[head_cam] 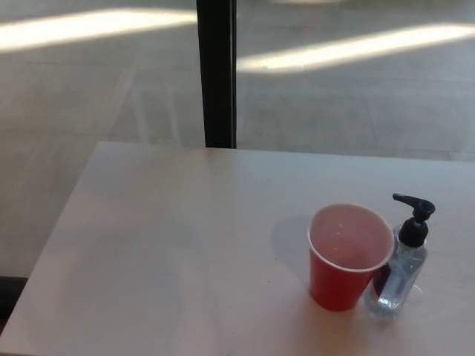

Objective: The robot uses its right hand fist to press the hand soap kept in the middle of the table to get liquid hand soap out

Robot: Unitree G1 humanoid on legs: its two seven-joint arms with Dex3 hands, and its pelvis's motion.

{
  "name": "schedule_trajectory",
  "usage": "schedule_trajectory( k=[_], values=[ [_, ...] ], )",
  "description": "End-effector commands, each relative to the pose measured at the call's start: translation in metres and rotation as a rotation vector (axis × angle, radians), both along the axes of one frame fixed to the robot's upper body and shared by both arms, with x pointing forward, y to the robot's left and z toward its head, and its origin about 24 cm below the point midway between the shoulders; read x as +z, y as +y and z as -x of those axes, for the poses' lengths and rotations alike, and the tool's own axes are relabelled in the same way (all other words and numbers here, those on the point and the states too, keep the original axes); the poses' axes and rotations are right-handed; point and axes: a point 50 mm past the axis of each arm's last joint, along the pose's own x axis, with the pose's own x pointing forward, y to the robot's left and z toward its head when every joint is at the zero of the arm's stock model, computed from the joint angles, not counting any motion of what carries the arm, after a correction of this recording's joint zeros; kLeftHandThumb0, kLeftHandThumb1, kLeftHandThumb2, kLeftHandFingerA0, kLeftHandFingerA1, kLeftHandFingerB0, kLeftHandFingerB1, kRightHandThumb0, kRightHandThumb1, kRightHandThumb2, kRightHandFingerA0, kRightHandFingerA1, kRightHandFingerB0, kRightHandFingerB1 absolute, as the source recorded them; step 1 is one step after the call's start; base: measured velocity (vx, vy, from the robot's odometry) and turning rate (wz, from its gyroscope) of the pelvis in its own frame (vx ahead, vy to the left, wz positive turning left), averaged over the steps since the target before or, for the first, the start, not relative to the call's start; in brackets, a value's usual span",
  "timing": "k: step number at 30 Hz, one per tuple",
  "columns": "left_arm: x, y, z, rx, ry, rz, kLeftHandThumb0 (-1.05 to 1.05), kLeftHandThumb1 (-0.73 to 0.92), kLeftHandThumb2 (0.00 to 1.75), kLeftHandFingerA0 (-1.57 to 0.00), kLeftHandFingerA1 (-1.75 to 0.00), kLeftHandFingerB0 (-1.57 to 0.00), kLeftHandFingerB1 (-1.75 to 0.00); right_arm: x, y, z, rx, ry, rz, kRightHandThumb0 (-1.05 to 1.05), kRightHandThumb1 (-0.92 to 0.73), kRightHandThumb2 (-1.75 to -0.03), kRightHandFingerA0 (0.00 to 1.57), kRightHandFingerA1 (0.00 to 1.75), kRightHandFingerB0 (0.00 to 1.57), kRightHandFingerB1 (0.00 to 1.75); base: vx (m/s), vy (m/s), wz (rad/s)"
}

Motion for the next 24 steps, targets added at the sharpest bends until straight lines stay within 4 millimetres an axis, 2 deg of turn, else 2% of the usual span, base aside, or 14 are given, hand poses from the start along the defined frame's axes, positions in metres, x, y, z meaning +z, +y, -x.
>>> schedule_trajectory(
  k=[1,3,4,6,8,9,10,11,12,15,19,21,22,24],
  values=[
    [0.005,0.01,0.006,0.06,0.048,-0.019,-0.33,0.67,1.36,-0.5,-0.88,-0.25,-0.71,0.089,0.019,-0.04,0.065,-0.255,0.066,-0.67,-0.46,-0.74,0.86,0.63,0.66,0.64,0.0,0.0,0.0],
    [0.005,0.01,0.006,0.058,0.054,-0.016,-0.32,0.67,1.35,-0.48,-0.86,-0.28,-0.73,0.111,0.03,-0.053,0.111,-0.312,0.11,-0.54,-0.49,-0.76,1.0,0.58,0.86,0.5,0.0,0.0,0.0],
    [0.004,0.01,0.006,0.077,0.052,-0.013,-0.3,0.62,1.41,-0.37,-1.13,-0.21,-0.9,0.123,0.038,-0.06,0.136,-0.353,0.134,-0.5,-0.51,-0.72,1.03,0.55,0.92,0.48,0.0,0.0,0.0],
    [0.004,0.01,0.006,0.074,0.047,-0.006,-0.32,0.65,1.41,-0.45,-1.0,-0.19,-0.78,0.139,0.052,-0.067,0.192,-0.401,0.159,-0.44,-0.54,-0.71,1.12,0.62,0.94,0.55,0.0,0.0,0.0],
    [0.004,0.01,0.006,0.078,0.047,-0.01,-0.31,0.65,1.38,-0.36,-1.12,-0.19,-0.87,0.156,0.072,-0.075,0.304,-0.463,0.194,-0.36,-0.62,-0.78,1.08,1.03,0.86,0.79,0.0,0.0,0.0],
    [0.004,0.01,0.007,0.079,0.05,-0.011,-0.31,0.65,1.38,-0.36,-1.12,-0.19,-0.87,0.156,0.073,-0.075,0.309,-0.463,0.193,-0.36,-0.62,-0.78,1.08,1.03,0.86,0.79,0.0,0.0,0.0],
    [0.004,0.01,0.007,0.089,0.043,-0.002,-0.32,0.68,1.38,-0.41,-0.95,-0.15,-0.74,0.163,0.083,-0.08,0.36,-0.48,0.177,-0.21,-0.66,-0.85,0.98,1.57,0.77,1.06,0.0,0.0,0.0],
    [0.004,0.01,0.007,0.092,0.035,0.005,-0.3,0.67,1.39,-0.39,-0.96,-0.14,-0.74,0.168,0.091,-0.085,0.406,-0.497,0.169,-0.08,-0.65,-1.09,0.97,1.75,0.79,1.26,0.0,0.0,0.0],
    [0.004,0.01,0.007,0.092,0.033,0.007,-0.3,0.67,1.39,-0.39,-0.96,-0.14,-0.74,0.169,0.092,-0.086,0.417,-0.5,0.167,-0.08,-0.65,-1.09,0.97,1.75,0.79,1.26,0.0,0.0,0.0],
    [0.002,0.01,0.01,0.098,0.043,0.006,-0.31,0.68,1.37,-0.4,-0.96,-0.15,-0.75,0.171,0.113,-0.096,0.541,-0.499,0.187,-0.05,-0.63,-1.36,1.08,1.75,0.67,1.72,0.0,0.0,0.0],
    [0.003,0.009,0.013,0.095,0.053,-0.003,-0.29,0.67,1.43,-0.47,-1.13,-0.16,-0.83,0.164,0.131,-0.107,0.669,-0.48,0.165,-0.12,-0.56,-1.39,1.08,1.75,0.64,1.73,0.0,0.0,0.0],
    [0.002,0.01,0.014,0.112,0.043,0.006,-0.16,0.8,1.38,-0.42,-0.8,-0.29,-0.72,0.16,0.141,-0.111,0.741,-0.452,0.161,-0.15,-0.56,-1.31,1.07,1.75,0.66,1.74,0.0,0.0,0.0],
    [0.002,0.009,0.013,0.112,0.047,0.003,-0.26,0.71,1.38,-0.42,-1.06,-0.16,-0.81,0.159,0.147,-0.112,0.774,-0.441,0.168,-0.15,-0.58,-1.27,1.06,1.75,0.7,1.75,0.0,0.0,0.0],
    [0.002,0.01,0.014,0.112,0.048,0.004,-0.29,0.69,1.41,-0.42,-1.05,-0.18,-0.83,0.156,0.157,-0.115,0.827,-0.438,0.168,-0.16,-0.58,-1.23,1.06,1.75,0.74,1.67,0.0,0.0,0.0]
  ],
)
